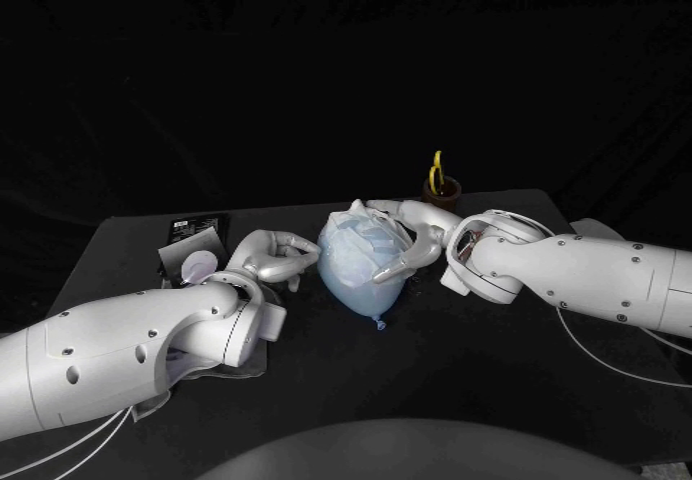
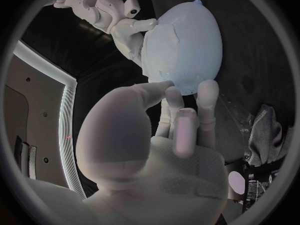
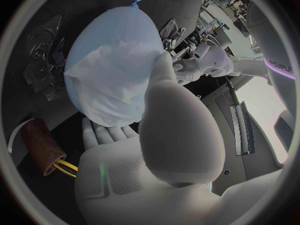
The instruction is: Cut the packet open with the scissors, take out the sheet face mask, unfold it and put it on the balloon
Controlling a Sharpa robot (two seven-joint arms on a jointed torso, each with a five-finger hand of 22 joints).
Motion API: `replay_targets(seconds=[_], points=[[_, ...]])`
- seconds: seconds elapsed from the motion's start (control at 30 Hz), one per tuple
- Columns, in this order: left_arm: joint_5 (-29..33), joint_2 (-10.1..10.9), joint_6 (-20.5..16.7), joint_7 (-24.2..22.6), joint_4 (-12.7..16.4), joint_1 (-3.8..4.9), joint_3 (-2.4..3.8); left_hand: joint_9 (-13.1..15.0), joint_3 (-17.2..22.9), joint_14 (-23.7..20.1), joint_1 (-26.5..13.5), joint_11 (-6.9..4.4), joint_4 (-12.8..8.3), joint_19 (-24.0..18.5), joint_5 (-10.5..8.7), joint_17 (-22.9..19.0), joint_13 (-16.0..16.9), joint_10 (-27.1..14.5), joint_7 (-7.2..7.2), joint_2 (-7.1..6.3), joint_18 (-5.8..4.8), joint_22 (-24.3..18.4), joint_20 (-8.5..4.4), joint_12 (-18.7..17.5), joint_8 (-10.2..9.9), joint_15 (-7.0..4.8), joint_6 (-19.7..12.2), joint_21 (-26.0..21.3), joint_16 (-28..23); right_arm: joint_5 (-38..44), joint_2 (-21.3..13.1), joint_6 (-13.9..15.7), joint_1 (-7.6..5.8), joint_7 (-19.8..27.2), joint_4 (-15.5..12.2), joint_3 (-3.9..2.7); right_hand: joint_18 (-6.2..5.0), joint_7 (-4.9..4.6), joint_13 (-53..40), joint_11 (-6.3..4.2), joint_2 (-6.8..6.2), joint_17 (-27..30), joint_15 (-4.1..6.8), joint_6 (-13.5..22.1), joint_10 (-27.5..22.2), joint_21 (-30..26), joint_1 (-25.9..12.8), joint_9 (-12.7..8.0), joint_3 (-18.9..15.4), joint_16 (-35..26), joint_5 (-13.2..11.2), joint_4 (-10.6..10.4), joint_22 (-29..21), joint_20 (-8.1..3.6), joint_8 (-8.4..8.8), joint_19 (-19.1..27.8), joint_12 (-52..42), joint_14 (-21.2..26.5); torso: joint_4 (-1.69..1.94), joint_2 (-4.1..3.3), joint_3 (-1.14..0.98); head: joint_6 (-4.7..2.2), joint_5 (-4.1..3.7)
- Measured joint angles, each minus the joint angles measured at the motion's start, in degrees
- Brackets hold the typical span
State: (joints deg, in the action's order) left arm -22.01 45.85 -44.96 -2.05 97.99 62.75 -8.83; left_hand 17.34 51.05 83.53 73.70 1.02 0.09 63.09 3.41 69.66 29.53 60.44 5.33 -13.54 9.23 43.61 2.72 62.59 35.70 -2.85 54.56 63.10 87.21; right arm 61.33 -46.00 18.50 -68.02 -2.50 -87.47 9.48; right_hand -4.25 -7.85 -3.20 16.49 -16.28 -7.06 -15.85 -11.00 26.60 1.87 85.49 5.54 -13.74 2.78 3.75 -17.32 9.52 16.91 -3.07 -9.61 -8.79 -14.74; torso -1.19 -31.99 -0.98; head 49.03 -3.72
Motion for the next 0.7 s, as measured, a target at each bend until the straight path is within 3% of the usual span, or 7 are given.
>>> replay_targets(seconds=[0.03,0.07,0.1,0.2,0.27,0.4,0.7], points=[[0.04,0.00,0.11,0.02,0.03,0.00,0.00,1.66,-1.41,-0.34,-0.81,0.22,0.19,-0.79,-0.13,-1.24,-1.77,-1.33,0.18,0.31,-0.01,-1.12,0.26,-1.64,-0.01,0.33,-0.82,-0.92,-0.33,-0.01,-0.01,0.02,0.00,0.02,-0.01,0.00,0.00,0.00,0.00,0.00,0.00,0.00,0.00,0.00,0.00,0.00,0.00,0.00,0.00,0.00,0.00,0.00,0.00,0.00,0.00,0.00,0.00,0.00,-0.01,0.00,0.00,-0.04,0.00],[0.08,-0.01,0.33,0.09,0.06,-0.01,0.00,3.52,-3.58,-0.84,-1.95,0.55,0.52,-1.77,-0.11,-2.67,-2.88,-2.50,0.62,0.30,-0.01,-2.58,0.60,-2.89,-1.24,0.83,-2.49,-2.22,-0.70,-0.02,-0.01,0.04,0.01,0.04,-0.02,0.00,0.00,0.00,0.00,0.00,0.00,0.00,0.00,0.00,0.00,0.00,0.00,0.00,-0.10,0.00,0.00,-0.10,0.00,0.00,0.00,0.00,0.06,0.00,-0.01,0.00,0.01,-0.05,0.00],[0.08,-0.03,0.53,0.16,0.07,-0.01,0.00,3.65,-5.09,-1.17,-2.81,0.89,0.79,-2.23,-0.15,-3.54,-3.00,-2.98,1.01,-0.10,-0.01,-3.44,0.91,-3.01,-2.33,1.16,-3.54,-3.02,-0.80,-0.02,-0.01,0.06,0.02,0.06,-0.03,0.00,0.00,0.00,0.00,0.00,0.00,0.00,0.00,0.00,0.00,0.00,0.00,0.00,-0.16,0.00,0.00,-0.16,0.00,0.00,0.00,0.00,0.07,0.00,-0.01,0.00,0.01,-0.07,0.00],[-0.09,-0.16,1.42,0.66,0.07,-0.01,0.00,1.73,-12.44,-2.50,-5.17,2.14,1.54,-3.44,-0.43,-6.26,-3.02,-4.65,2.33,-1.80,0.06,-6.05,2.12,-3.02,-5.69,2.49,-6.50,-5.62,-1.46,-0.04,0.01,0.09,0.04,0.09,-0.03,0.00,0.00,0.00,-0.01,0.00,0.00,0.00,0.00,0.00,-0.01,0.00,0.00,0.00,-0.16,0.00,0.00,-0.16,0.00,0.00,0.00,0.00,0.07,0.00,-0.02,-0.01,-0.02,-0.09,0.01],[-0.37,-0.28,2.03,1.16,0.07,-0.01,0.00,0.43,-17.40,-3.24,-5.06,3.07,1.85,-3.81,-0.44,-7.56,-3.01,-5.58,3.10,-2.21,0.56,-6.99,2.53,-3.02,-7.22,3.23,-7.44,-6.83,-1.64,-0.04,0.04,0.11,0.05,0.09,-0.03,0.00,0.00,0.00,-0.01,0.00,0.00,0.00,0.00,0.00,-0.01,0.00,0.00,0.00,-0.16,0.00,0.00,-0.16,0.00,0.00,0.00,0.00,0.09,0.00,-0.02,-0.01,-0.03,-0.10,0.01],[-1.34,-0.50,3.38,2.61,0.04,-0.01,0.00,-0.83,-23.00,-4.07,-4.50,3.40,3.01,-3.49,-0.43,-8.95,-2.92,-6.49,3.28,-2.39,0.75,-7.94,2.85,-2.85,-8.18,3.61,-7.62,-7.97,-1.89,-0.05,0.08,0.14,0.11,0.10,-0.01,0.00,0.00,0.00,-0.06,0.00,0.00,0.00,0.00,0.00,-0.01,0.00,0.00,-0.01,-0.16,0.00,0.00,-0.16,0.00,0.00,0.00,0.00,0.22,0.00,-0.02,-0.01,-0.03,-0.10,0.03],[-4.08,-0.77,5.78,6.46,0.06,0.00,0.00,-2.64,-34.58,-4.52,-1.14,3.60,6.97,-3.09,-0.43,-9.60,-3.20,-7.10,3.51,-0.48,0.75,-9.11,3.25,-2.37,-8.97,3.69,-7.39,-9.13,-1.90,-0.06,0.15,0.27,0.25,0.03,0.08,0.00,0.00,0.00,-0.06,-0.09,0.00,0.04,0.00,0.00,-0.10,0.00,0.00,-0.02,-0.16,0.00,0.00,-0.16,0.00,0.00,0.00,0.00,0.04,0.00,-0.02,-0.01,-0.03,0.07,-0.03]])
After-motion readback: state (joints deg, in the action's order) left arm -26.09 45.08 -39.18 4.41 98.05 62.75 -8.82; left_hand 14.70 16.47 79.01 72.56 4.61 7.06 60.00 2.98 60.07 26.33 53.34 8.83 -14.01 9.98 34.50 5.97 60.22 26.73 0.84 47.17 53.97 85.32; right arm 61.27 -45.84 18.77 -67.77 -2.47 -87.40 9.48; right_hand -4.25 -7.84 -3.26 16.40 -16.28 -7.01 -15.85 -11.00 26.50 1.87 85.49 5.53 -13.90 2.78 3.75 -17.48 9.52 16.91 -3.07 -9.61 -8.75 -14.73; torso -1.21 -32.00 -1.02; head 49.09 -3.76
